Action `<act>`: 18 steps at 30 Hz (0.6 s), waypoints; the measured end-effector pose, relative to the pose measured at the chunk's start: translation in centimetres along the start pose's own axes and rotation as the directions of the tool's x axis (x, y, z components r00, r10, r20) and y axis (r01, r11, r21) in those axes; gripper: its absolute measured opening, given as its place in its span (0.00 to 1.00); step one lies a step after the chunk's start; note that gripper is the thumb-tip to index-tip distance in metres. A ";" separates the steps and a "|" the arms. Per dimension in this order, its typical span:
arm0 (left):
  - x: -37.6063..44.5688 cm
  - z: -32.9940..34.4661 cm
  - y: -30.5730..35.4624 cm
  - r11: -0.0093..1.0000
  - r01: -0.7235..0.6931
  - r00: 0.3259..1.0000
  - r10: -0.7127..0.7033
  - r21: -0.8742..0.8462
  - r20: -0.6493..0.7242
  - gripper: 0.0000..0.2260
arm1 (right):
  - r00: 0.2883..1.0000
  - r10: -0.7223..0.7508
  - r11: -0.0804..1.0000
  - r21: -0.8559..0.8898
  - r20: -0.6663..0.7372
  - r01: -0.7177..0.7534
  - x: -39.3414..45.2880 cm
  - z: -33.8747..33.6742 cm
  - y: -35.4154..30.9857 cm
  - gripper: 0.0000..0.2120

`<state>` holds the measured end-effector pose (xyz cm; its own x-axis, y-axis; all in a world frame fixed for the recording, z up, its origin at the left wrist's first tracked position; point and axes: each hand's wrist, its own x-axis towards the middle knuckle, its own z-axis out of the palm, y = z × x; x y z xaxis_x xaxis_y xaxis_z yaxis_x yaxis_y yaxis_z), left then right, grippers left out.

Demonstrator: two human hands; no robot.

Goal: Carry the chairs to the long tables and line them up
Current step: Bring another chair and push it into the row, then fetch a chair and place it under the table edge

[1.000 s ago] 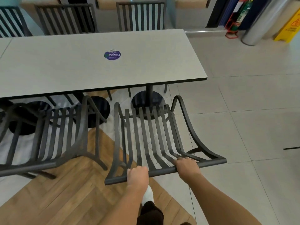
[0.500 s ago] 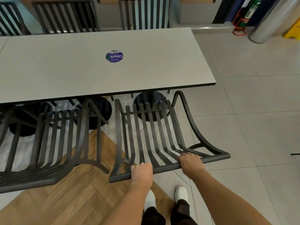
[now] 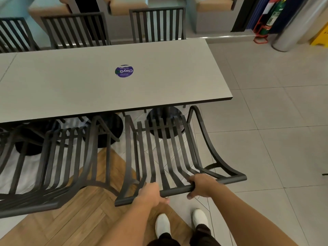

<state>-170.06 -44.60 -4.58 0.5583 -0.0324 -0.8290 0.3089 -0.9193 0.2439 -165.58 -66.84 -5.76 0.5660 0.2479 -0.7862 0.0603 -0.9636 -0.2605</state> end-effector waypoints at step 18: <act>4.9 -1.7 25.2 0.978 0.011 0.960 -0.068 -0.206 -0.271 0.11 | 0.973 0.062 0.998 0.035 -0.222 -0.056 0.5 -14.6 25.1 0.24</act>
<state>-158.22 -67.22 -1.60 0.7237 0.1376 -0.6763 0.4673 -0.8188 0.3335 -151.77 -92.36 -4.54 0.7370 0.1594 -0.6568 0.0001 -0.9718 -0.2356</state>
